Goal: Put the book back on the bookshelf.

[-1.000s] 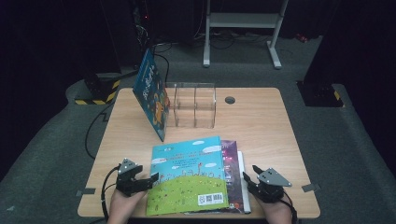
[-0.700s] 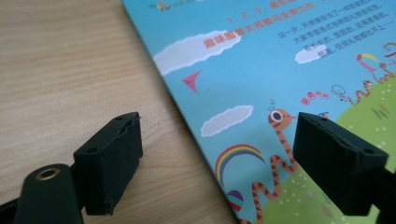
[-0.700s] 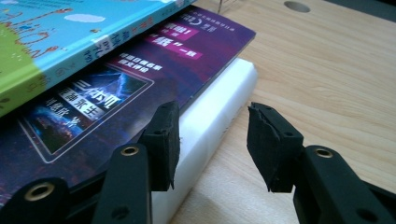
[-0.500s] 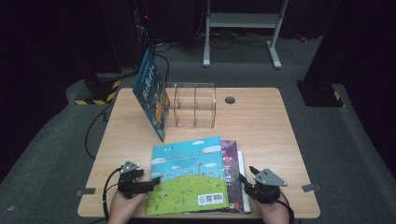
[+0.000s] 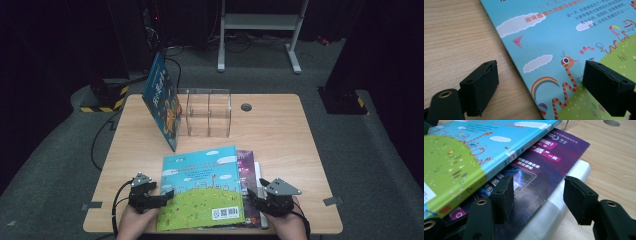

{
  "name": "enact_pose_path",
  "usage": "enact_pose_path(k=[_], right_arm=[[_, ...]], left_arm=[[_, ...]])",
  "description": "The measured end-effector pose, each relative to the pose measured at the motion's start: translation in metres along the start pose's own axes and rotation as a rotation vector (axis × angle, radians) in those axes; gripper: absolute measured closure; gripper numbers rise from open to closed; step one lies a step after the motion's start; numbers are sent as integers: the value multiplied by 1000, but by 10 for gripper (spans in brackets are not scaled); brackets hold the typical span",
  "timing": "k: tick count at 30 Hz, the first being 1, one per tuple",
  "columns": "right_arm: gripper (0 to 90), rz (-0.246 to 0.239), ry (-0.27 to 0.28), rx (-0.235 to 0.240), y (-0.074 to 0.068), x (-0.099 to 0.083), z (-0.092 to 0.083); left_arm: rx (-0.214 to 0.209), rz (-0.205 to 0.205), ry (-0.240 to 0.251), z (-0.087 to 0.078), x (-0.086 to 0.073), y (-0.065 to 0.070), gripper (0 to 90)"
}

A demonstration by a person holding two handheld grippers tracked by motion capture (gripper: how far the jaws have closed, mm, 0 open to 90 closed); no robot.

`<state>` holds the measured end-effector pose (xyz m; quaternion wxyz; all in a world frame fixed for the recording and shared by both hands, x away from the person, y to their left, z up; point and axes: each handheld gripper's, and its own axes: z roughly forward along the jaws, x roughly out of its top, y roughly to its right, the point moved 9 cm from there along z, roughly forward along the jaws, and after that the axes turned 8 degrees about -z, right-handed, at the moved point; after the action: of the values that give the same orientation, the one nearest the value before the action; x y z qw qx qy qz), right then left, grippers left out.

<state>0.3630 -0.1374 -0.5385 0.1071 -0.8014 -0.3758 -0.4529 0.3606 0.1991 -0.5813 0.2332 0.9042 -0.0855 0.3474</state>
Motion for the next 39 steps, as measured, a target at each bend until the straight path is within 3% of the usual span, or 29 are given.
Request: enact_pose_path(k=[3, 7, 11, 15, 17, 18, 19, 21, 23, 30, 39], right_arm=[[329, 12, 8, 9, -3, 3, 2], [281, 7, -21, 16, -4, 5, 1], [178, 64, -39, -3, -5, 11, 3], [219, 102, -44, -39, -6, 19, 8], [255, 138, -45, -35, -5, 22, 9], [229, 140, -41, -35, -4, 24, 9], [162, 131, -29, -23, -6, 25, 9], [168, 96, -7, 0, -11, 28, 9], [164, 65, -18, 2, -17, 30, 11], [169, 110, -80, 144, -34, 28, 23], [158, 56, -61, 120, -40, 31, 26]], left_arm=[[4, -2, 3, 1, 0, 1, 123], [1, -2, -2, 2, -1, 3, 108], [-3, -4, -10, 3, 0, 5, 94], [-25, -1, -19, 5, -2, 12, 79], [-34, 10, -24, 6, -2, 14, 75], [-36, 10, -28, 5, -2, 14, 74], [-36, 11, -28, 5, -2, 14, 73], [-38, 11, -28, 6, -2, 14, 73], [-41, 12, -30, 6, -2, 15, 69], [-38, 22, -47, 8, -2, 19, 26], [-41, 23, -49, 10, -3, 21, 3]])
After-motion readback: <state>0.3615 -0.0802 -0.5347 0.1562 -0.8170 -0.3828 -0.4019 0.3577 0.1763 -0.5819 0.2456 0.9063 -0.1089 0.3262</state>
